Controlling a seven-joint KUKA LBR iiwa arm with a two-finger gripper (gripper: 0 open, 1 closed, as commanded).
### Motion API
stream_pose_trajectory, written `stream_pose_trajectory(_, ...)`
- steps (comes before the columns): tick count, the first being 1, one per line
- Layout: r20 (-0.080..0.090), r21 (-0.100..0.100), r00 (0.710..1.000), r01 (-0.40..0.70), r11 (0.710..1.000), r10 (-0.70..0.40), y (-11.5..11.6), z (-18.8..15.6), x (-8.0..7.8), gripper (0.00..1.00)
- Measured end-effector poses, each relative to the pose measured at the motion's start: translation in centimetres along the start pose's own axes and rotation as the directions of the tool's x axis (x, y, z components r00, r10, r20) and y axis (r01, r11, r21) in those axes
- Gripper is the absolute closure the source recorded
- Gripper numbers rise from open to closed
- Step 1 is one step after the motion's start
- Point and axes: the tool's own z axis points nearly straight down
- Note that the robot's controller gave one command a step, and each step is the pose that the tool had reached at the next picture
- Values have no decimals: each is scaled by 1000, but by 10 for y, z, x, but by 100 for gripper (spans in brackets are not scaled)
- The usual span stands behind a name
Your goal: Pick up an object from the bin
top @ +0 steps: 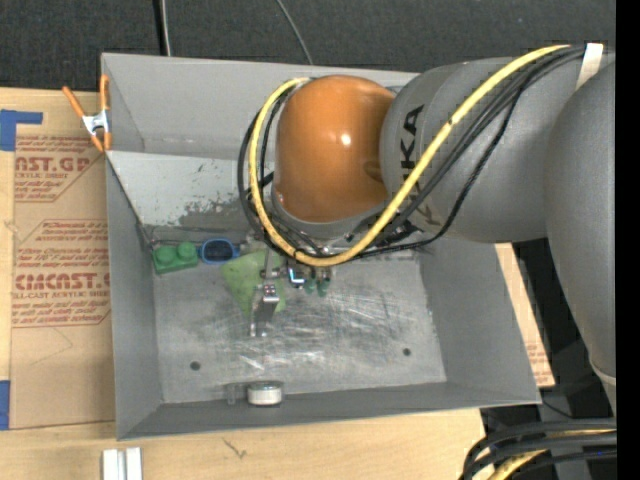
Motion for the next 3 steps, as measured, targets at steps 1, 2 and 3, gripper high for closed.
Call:
stream_pose_trajectory(1,14,1,939,344,939,-344,-55,118,32,0)
stream_pose_trajectory(2,13,0,939,345,939,-345,-54,118,33,100)
stream_pose_trajectory(3,14,2,934,358,934,-358,-31,24,54,100)
